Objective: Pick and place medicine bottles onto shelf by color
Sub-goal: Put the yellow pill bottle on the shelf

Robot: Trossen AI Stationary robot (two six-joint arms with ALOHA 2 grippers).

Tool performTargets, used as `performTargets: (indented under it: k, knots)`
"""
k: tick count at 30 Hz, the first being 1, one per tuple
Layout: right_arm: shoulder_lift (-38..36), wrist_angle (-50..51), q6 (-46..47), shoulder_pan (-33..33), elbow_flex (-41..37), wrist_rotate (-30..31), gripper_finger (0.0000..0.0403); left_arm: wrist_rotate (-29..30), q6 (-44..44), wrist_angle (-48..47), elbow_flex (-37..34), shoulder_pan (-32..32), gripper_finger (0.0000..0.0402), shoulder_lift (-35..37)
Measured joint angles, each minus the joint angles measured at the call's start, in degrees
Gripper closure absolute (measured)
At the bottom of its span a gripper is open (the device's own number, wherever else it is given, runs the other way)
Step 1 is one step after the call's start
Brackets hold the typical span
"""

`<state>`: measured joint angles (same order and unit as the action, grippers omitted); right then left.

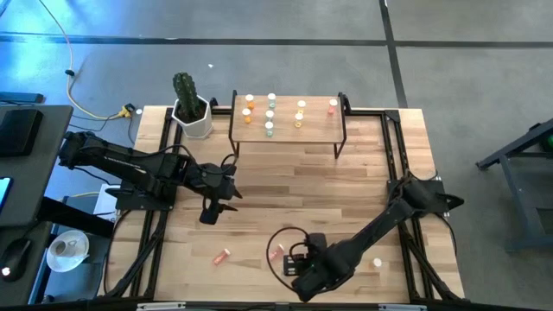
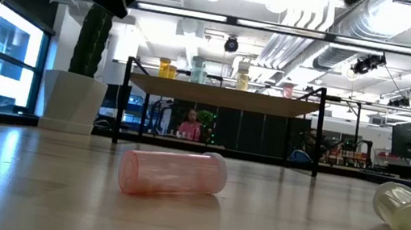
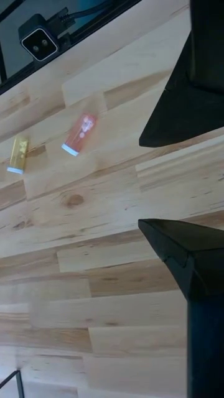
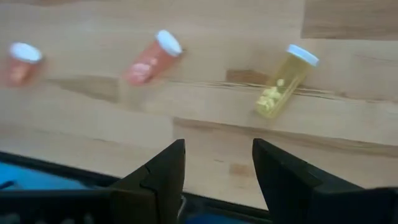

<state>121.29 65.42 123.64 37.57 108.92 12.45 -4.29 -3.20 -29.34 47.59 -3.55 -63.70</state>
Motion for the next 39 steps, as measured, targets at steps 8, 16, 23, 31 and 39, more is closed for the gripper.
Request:
performTargets:
  k: [8, 16, 23, 31, 39]
  knots:
    - [2.77, 1.57, 4.26, -0.06, -2.13, -2.32, 0.0224, 0.0, 0.0, 0.0, 0.0, 0.0, 0.0213, 0.0]
    - [5.17, 2.57, 5.35, -0.03, -2.14, -4.53, 0.0224, 0.0, 0.01, 0.02, 0.0, 0.0, 0.0213, 0.0]
    - [7.4, 2.59, 7.02, -0.08, -2.19, -4.53, 0.0224, 0.0, 0.02, 0.02, 0.0, 0.0, 0.0213, 0.0]
    - [9.71, 2.97, 7.77, -0.95, -2.19, -5.45, 0.0224, 0.0, 0.02, 0.02, 0.0, 0.0, 0.0213, 0.0]
    - [11.48, 2.87, 5.06, -1.63, -2.19, -7.54, 0.0228, 0.0, 0.02, 0.02, 0.0, 0.0, 0.0213, 0.0]
